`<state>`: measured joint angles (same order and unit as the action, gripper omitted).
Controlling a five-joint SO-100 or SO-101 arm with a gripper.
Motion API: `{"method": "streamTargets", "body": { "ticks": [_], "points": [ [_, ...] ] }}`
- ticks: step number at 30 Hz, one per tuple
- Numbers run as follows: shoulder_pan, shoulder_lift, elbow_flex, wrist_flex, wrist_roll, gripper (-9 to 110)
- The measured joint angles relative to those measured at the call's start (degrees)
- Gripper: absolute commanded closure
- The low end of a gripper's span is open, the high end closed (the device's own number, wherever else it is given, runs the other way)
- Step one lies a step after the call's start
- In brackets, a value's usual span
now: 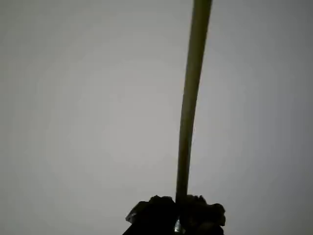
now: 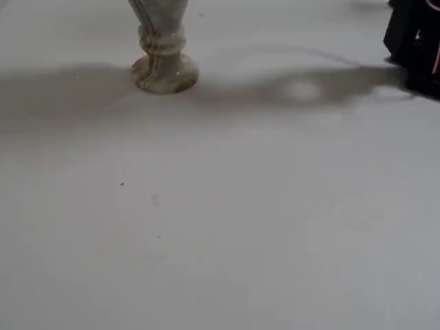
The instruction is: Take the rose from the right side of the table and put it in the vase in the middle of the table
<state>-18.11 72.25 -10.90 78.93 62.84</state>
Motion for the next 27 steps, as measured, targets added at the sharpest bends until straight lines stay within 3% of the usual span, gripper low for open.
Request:
{"method": "streamTargets", "body": {
  "ticks": [9, 27],
  "points": [
    [-7.73, 4.48, 0.18, 0.79, -0.18, 102],
    [-2.37, -6.68, 0.26, 1.14, 1.05, 102]
  ]
}}
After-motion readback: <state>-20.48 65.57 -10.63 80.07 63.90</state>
